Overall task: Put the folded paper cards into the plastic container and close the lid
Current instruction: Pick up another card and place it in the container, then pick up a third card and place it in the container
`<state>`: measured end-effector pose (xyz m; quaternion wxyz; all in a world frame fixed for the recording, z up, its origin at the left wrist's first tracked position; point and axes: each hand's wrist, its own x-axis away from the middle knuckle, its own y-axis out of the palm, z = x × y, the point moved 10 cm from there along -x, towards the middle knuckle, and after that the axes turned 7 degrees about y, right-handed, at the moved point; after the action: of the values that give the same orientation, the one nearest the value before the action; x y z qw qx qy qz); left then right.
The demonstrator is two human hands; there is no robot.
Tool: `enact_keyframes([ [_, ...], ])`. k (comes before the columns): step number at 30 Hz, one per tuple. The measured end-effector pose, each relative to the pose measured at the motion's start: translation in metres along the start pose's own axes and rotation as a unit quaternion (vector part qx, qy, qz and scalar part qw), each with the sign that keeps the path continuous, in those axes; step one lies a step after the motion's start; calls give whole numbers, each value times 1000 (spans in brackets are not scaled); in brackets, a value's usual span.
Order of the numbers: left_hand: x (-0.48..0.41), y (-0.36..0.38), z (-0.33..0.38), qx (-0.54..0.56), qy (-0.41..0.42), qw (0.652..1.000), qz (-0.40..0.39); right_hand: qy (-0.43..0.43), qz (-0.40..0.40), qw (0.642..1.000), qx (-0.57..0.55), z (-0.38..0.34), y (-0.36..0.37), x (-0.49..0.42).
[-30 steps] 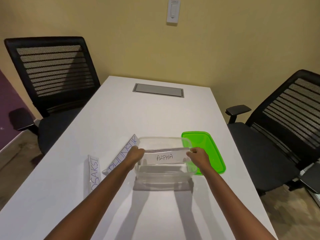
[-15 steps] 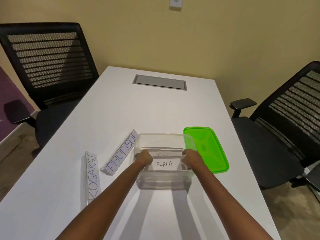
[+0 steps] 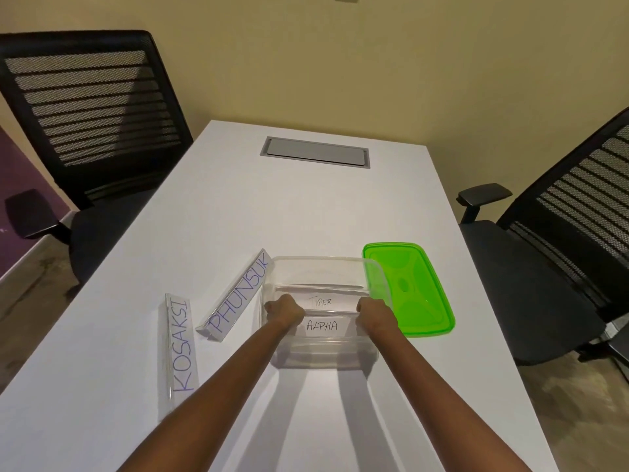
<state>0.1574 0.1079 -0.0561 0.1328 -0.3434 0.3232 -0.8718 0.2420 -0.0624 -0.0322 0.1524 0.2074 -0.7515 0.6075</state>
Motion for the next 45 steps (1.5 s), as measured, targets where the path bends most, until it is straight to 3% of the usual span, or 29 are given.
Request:
enact_keyframes([
  [9, 2, 4, -7, 93, -38, 995, -14, -11, 36, 997, 71, -2, 2, 5],
  [15, 11, -12, 8, 121, 4, 992, 26, -20, 51, 995, 85, -3, -1, 10],
  [18, 26, -35, 23, 145, 78, 983, 88, -39, 80, 993, 75, -11, -9, 18],
  [22, 62, -79, 16, 169, 149, 947, 230, -103, 163, 981, 18, -41, -29, 42],
  [28, 103, -120, -48, 128, 125, 913, 366, -209, 193, 955, -83, -99, -23, 96],
  [32, 108, -119, -107, 115, 46, 933, 339, -266, 137, 950, -91, -134, 16, 125],
  [38, 109, -87, -184, 130, -103, 967, 195, -280, -11, 959, -49, -168, 108, 145],
  [42, 112, -69, -203, 178, -101, 968, 142, -257, -121, 959, 7, -172, 169, 152],
  [45, 114, -63, -205, 182, -78, 971, 132, -244, -148, 958, 28, -176, 193, 160],
])
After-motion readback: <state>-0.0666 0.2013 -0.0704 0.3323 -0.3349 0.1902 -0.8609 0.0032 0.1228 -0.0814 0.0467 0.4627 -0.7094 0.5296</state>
